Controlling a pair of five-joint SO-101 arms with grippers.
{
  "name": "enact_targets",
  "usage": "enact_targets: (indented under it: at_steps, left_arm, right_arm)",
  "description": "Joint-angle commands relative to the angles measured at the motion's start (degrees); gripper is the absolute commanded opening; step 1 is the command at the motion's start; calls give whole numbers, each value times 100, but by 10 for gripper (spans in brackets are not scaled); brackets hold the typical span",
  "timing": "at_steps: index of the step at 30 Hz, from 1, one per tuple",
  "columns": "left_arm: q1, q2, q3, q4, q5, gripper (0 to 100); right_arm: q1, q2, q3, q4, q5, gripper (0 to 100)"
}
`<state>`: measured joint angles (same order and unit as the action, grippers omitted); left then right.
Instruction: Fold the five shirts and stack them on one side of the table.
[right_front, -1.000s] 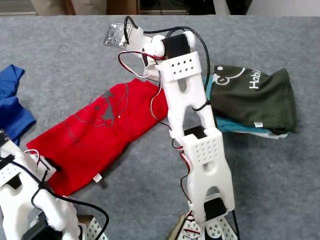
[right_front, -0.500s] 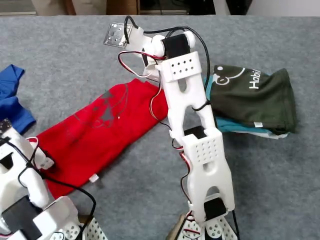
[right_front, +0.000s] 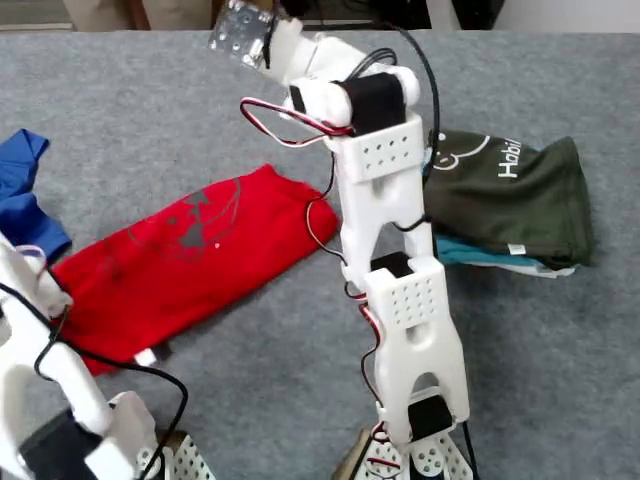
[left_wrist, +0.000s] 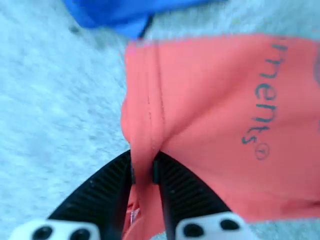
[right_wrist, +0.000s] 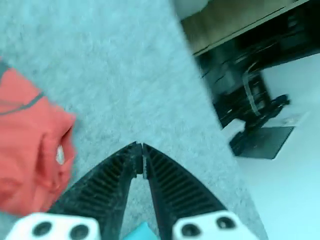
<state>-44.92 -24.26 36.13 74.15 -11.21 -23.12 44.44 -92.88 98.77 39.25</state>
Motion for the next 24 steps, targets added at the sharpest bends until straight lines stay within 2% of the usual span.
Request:
enact_targets:
  at_steps: [1,8,13,15,18,24]
  left_arm:
    - [-308,-338,-976,475,-343,18]
    - [-1187,-338,-1600,510,-1178,18]
    - [-1152,-365,-2031,818,-1275,18]
    - [-782,-338,-2312,1143,-1240,18]
    - [-26,-356,-2541,1336,-677,18]
    - [1952,-330,-2673,1363,308,18]
  right_arm:
    - [-4,-444,-268,-105,-123,5]
    - [426,-479,-268,-70,-158,5]
    - [752,-453,-215,281,-158,5]
    - [901,-435,-215,316,-158,5]
    - [1165,-400,-259,316,-149,5]
    - [1727,-479,-268,334,18,5]
